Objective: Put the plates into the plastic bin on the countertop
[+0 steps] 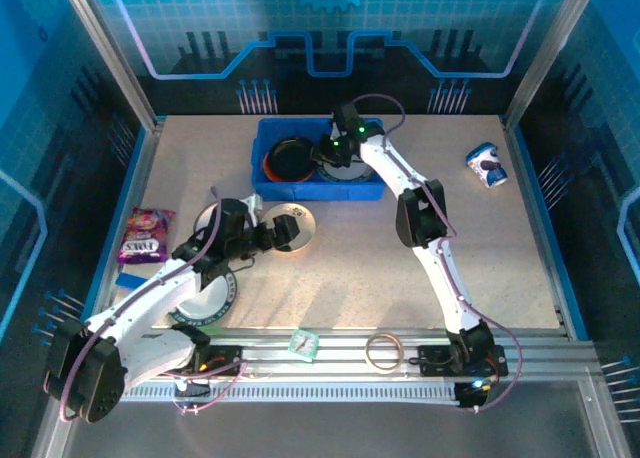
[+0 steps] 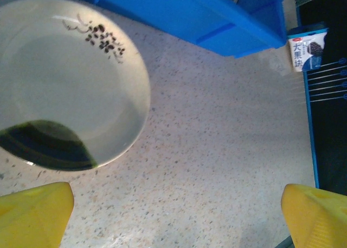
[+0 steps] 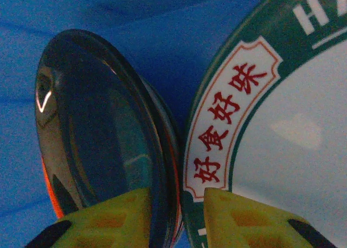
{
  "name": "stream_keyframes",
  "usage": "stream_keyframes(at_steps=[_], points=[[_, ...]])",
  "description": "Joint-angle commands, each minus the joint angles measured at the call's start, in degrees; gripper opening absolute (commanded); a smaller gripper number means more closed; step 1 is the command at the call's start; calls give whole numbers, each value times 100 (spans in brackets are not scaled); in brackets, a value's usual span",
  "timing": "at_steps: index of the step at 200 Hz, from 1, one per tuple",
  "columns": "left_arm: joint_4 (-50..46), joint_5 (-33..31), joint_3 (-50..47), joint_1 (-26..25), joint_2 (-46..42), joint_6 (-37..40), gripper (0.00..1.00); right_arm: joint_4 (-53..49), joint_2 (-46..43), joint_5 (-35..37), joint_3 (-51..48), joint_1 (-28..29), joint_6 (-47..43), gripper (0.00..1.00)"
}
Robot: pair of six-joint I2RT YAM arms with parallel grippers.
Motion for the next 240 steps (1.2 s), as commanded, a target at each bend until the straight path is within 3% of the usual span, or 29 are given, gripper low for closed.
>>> stream_keyframes(at_steps=[1,71,116,180,215,240], points=[[-233,145,286,45,73,268,99,-457,-448,455,240,143,-486,37],[-542,-109,447,108,-172,366,99,-862,-784,810,224,179,-994,40],[-740,55,336,672,-567,161,99,-657,-1257,890,-356,249,-1154,40],[-2211,-391,782,2034,-789,332,99,347,-3241,951,-2818,762,-1551,40],[-2315,-246,820,2856,-606,361,99,954,-4243,288,-4334,925,-1436,39],[-2062,-375,741,3161,-509,401,98,1316,-4850,80,-5194,989,-1331,31]])
